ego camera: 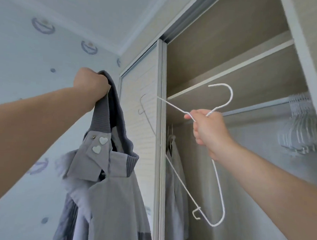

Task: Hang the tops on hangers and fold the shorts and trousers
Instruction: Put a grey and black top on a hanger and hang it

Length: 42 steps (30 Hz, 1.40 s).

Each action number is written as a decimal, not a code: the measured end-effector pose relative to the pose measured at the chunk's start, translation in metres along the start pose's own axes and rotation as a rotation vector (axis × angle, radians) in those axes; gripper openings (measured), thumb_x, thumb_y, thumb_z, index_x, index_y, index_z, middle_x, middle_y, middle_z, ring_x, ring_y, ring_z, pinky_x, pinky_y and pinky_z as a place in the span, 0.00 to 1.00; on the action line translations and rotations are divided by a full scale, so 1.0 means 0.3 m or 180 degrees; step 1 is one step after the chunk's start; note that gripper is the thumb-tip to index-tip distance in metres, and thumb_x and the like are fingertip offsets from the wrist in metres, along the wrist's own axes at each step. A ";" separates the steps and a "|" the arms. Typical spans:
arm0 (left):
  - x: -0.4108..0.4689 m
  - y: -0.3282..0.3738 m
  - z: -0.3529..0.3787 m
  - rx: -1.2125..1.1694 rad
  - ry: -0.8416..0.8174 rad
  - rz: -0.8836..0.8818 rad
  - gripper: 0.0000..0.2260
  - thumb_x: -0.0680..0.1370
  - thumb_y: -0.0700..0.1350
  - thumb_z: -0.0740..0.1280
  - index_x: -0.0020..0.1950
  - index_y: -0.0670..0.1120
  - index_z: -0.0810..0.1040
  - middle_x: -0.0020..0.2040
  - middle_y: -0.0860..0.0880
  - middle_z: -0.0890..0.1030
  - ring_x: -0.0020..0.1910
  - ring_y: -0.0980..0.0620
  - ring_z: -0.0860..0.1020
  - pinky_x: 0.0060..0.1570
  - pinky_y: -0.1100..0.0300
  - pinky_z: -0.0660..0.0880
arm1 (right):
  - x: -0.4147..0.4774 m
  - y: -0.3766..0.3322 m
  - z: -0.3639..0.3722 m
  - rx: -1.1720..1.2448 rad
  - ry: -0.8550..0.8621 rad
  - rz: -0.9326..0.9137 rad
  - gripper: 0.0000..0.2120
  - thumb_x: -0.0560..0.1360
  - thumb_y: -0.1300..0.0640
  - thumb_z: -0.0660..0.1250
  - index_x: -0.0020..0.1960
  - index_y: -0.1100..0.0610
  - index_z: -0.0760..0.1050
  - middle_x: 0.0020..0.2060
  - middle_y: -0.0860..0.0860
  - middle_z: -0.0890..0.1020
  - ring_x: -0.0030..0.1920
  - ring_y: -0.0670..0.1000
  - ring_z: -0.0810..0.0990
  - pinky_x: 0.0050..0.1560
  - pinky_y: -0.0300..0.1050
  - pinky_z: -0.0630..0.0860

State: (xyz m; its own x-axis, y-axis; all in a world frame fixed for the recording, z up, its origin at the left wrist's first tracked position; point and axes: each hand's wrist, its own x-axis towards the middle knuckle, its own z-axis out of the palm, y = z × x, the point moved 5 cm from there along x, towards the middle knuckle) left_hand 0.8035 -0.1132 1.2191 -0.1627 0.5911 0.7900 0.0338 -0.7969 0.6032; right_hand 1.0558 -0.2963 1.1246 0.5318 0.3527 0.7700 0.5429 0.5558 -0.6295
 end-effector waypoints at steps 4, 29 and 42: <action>-0.018 0.026 -0.278 0.0591 0.0245 -0.0025 0.05 0.77 0.36 0.60 0.42 0.41 0.71 0.36 0.45 0.69 0.35 0.47 0.68 0.33 0.56 0.64 | -0.112 -0.113 0.173 0.0296 -0.0372 -0.0046 0.11 0.80 0.58 0.62 0.42 0.56 0.81 0.21 0.46 0.64 0.19 0.45 0.60 0.20 0.35 0.56; -0.611 0.080 -2.376 0.3308 0.0771 -0.0854 0.10 0.78 0.41 0.60 0.42 0.37 0.77 0.30 0.46 0.75 0.34 0.46 0.72 0.34 0.58 0.69 | -1.587 -0.691 1.355 0.2812 -0.2895 0.1143 0.14 0.82 0.58 0.63 0.41 0.58 0.83 0.24 0.47 0.59 0.21 0.45 0.55 0.22 0.32 0.54; -1.623 -0.301 -3.010 0.2971 0.0948 -0.2560 0.11 0.79 0.39 0.63 0.38 0.40 0.79 0.25 0.53 0.78 0.26 0.59 0.72 0.26 0.68 0.66 | -2.646 -0.474 1.313 0.2530 -0.4066 0.2629 0.13 0.73 0.52 0.65 0.43 0.60 0.82 0.23 0.50 0.57 0.22 0.45 0.53 0.23 0.30 0.54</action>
State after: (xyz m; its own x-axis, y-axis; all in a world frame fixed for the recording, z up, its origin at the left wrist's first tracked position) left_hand -0.0109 -0.4415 0.6809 -0.6711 0.7183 0.1836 0.4829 0.2355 0.8434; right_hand 0.3004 -0.3589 0.6438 -0.5467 0.8272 0.1294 -0.2287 0.0012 -0.9735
